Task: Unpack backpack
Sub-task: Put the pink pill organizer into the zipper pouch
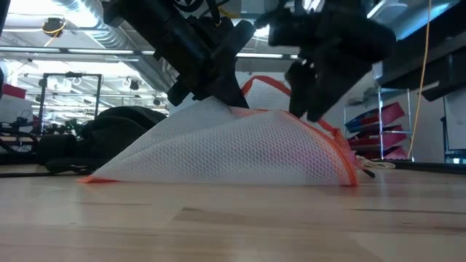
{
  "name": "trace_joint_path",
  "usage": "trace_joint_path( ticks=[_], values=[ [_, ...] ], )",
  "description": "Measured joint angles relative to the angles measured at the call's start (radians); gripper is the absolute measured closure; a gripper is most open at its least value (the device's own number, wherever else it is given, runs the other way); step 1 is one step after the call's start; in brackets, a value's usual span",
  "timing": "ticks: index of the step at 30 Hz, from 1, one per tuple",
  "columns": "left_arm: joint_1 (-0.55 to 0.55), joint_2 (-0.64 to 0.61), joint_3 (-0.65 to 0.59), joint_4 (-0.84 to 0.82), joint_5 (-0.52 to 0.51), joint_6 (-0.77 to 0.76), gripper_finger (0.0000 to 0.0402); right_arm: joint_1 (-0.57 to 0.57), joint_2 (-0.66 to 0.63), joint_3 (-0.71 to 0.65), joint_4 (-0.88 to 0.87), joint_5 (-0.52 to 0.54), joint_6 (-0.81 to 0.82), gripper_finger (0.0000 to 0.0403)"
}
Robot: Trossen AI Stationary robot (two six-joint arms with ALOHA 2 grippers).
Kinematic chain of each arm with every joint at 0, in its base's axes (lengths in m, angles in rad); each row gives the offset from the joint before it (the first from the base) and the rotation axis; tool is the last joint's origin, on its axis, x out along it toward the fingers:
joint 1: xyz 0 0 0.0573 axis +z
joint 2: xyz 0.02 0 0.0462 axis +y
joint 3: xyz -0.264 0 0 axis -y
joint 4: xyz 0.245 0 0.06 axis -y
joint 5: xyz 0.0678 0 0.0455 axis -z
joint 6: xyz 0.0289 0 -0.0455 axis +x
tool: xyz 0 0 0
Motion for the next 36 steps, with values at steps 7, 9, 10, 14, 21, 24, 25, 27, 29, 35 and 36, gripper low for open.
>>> trace_joint_path(
  ticks=[7, 9, 10, 14, 21, 24, 25, 27, 29, 35, 36],
  values=[
    [0.0, 0.0, 0.0, -0.002, 0.0, 0.0, 0.0402, 0.094, 0.0, 0.067, -0.228, 0.027, 0.137, 0.0103],
    [0.0, 0.0, 0.0, -0.007, 0.008, -0.001, 0.0402, 0.128, 0.0, 0.057, -0.262, 0.032, 0.16, 0.012],
    [-0.001, 0.0, 0.0, -0.008, 0.02, -0.004, 0.0402, 0.146, -0.001, 0.042, -0.267, 0.046, 0.162, 0.0129],
    [-0.003, 0.0, 0.0, -0.004, 0.043, -0.001, 0.0402, 0.202, -0.029, -0.029, -0.227, 0.124, 0.208, 0.0178],
    [-0.003, 0.0, 0.0, -0.003, 0.041, 0.006, 0.0402, 0.215, -0.052, -0.235, 0.003, 0.096, 0.295, 0.0244],
    [0.002, 0.0, 0.0, -0.004, 0.019, -0.004, 0.0402, 0.215, -0.051, -0.309, 0.167, 0.082, 0.292, 0.0255],
    [0.003, 0.0, 0.0, -0.003, 0.018, -0.018, 0.0402, 0.215, -0.051, -0.314, 0.207, 0.079, 0.289, 0.0258],
    [0.005, 0.0, 0.0, -0.003, 0.015, -0.034, 0.0402, 0.215, -0.053, -0.31, 0.263, 0.079, 0.282, 0.0262],
    [0.006, 0.0, 0.0, -0.001, 0.014, -0.045, 0.0402, 0.215, -0.054, -0.307, 0.27, 0.08, 0.269, 0.0265],
    [0.006, 0.0, 0.0, 0.005, 0.015, -0.052, 0.0402, 0.2, -0.054, -0.307, 0.289, 0.15, 0.259, 0.0265],
    [0.006, 0.0, 0.0, 0.005, 0.015, -0.052, 0.0402, 0.2, -0.054, -0.307, 0.299, 0.16, 0.257, 0.0265]
  ],
)
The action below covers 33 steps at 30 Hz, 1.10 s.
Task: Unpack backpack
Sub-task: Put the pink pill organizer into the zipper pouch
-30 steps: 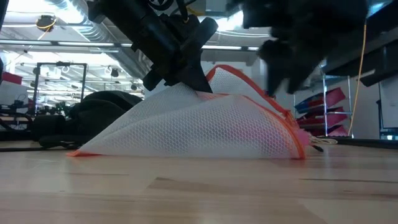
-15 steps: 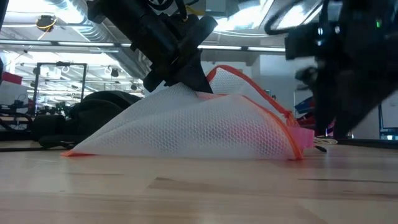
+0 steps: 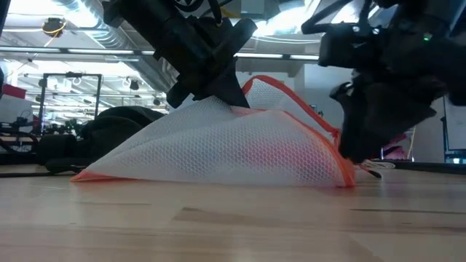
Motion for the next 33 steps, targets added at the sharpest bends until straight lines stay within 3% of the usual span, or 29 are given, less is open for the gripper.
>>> trace_joint_path(
  ticks=[12, 16, 21, 30, 33],
  values=[
    [0.001, 0.0, 0.0, -0.005, 0.001, 0.025, 0.0401, -0.006, 0.0, 0.0, 0.14, 0.023, -0.074, 0.0265],
    [0.001, 0.0, 0.0, -0.004, 0.012, 0.056, 0.0379, -0.006, 0.0, 0.0, 0.141, 0.023, -0.074, 0.0265],
    [0.0, 0.0, 0.0, 0.032, 0.014, 0.115, 0.0308, -0.006, 0.0, 0.0, 0.142, 0.023, -0.074, 0.0265],
    [-0.02, 0.0, 0.0, 0.152, 0.008, 0.167, 0.0123, -0.006, 0.001, 0.0, 0.15, 0.024, -0.074, 0.0265],
    [-0.04, 0.0, 0.0, 0.201, 0.034, 0.211, 0.0081, -0.006, 0.001, 0.0, 0.155, 0.033, -0.074, 0.0265]
  ],
)
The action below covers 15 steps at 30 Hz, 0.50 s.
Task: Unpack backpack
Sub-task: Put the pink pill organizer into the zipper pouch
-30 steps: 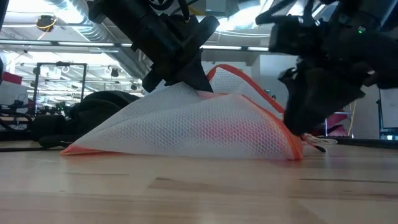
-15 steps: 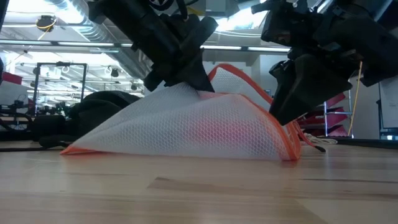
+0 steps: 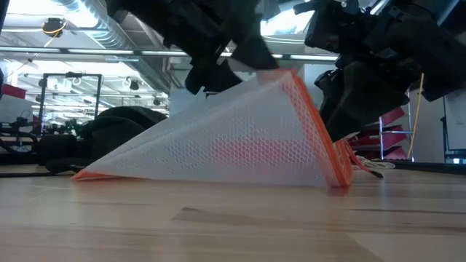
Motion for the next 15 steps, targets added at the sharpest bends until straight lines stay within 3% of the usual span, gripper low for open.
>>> trace_joint_path(
  ticks=[8, 15],
  values=[
    [-0.105, -0.042, 0.0, 0.111, 0.031, 0.174, 0.0064, 0.0, 0.0, 0.0, 0.045, -0.005, -0.006, 0.0265],
    [-0.229, -0.085, 0.0, -0.05, 0.006, 0.25, 0.0064, 0.0, 0.0, 0.0, 0.033, -0.012, -0.01, 0.0265]
  ],
)
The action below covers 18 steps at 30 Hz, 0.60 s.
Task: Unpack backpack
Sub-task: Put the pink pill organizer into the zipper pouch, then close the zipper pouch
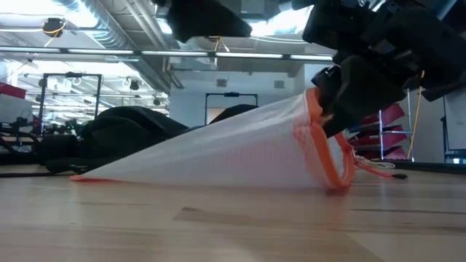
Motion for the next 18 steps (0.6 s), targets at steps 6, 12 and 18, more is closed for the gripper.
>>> trace_joint_path(
  ticks=[6, 12, 18],
  values=[
    [-0.03, 0.01, -0.001, -0.092, -0.118, 0.016, 0.0064, 0.02, -0.007, 0.002, -0.181, -0.124, 0.09, 0.0265],
    [0.055, 0.01, -0.001, 0.004, -0.164, 0.133, 0.0064, 0.099, -0.047, 0.0, -0.37, -0.071, 0.216, 0.0265],
    [0.222, 0.019, -0.001, 0.053, -0.081, 0.159, 0.0064, 0.128, -0.097, -0.016, -0.575, 0.078, 0.361, 0.0265]
  ],
)
